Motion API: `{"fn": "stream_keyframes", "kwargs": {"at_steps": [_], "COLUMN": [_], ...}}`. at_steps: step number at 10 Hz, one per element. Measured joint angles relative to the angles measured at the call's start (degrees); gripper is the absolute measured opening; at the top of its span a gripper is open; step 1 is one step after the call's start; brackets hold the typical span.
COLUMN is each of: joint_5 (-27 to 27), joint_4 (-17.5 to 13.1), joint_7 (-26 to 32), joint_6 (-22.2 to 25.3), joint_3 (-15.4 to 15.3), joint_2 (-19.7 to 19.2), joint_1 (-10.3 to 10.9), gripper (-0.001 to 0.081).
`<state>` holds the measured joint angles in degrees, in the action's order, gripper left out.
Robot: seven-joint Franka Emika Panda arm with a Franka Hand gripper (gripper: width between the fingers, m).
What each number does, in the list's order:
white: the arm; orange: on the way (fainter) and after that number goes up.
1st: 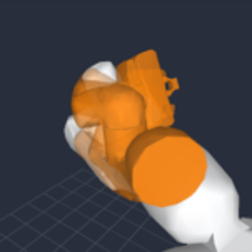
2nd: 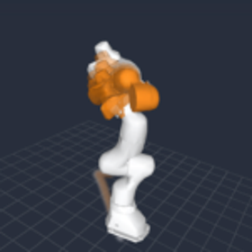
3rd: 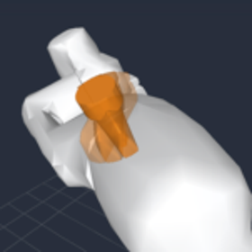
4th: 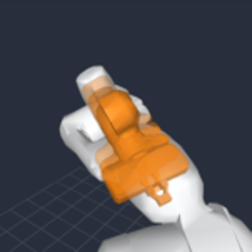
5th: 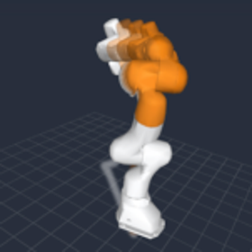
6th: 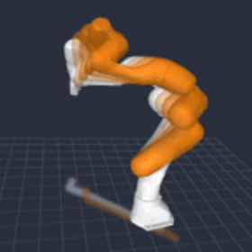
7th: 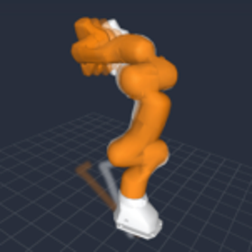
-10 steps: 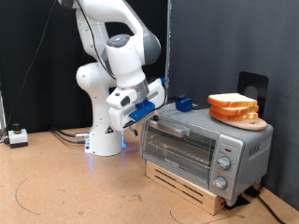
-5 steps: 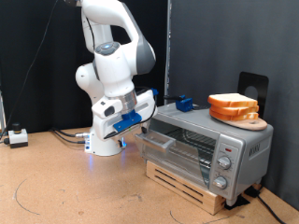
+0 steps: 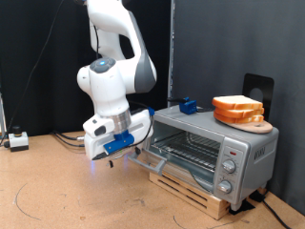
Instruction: Make a piece of toast with the oven
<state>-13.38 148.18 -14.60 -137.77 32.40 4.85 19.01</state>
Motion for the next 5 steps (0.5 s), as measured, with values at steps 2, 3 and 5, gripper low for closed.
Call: {"fn": "stream_keyframes", "kwargs": {"at_steps": [2, 3, 5], "joint_5": [-2.37, -3.58, -6.93], "joint_4": [-1.13, -1.57, -2.26], "joint_7": [2.61, 4.1, 7.42], "joint_6": [-1.9, -2.56, -3.42], "joint_3": [0.12, 0.12, -0.01], "joint_2": [-3.69, -5.3, -7.91], "joint_1": [-0.08, -0.09, -0.1], "gripper": [0.081, 0.081, 0.081]}}
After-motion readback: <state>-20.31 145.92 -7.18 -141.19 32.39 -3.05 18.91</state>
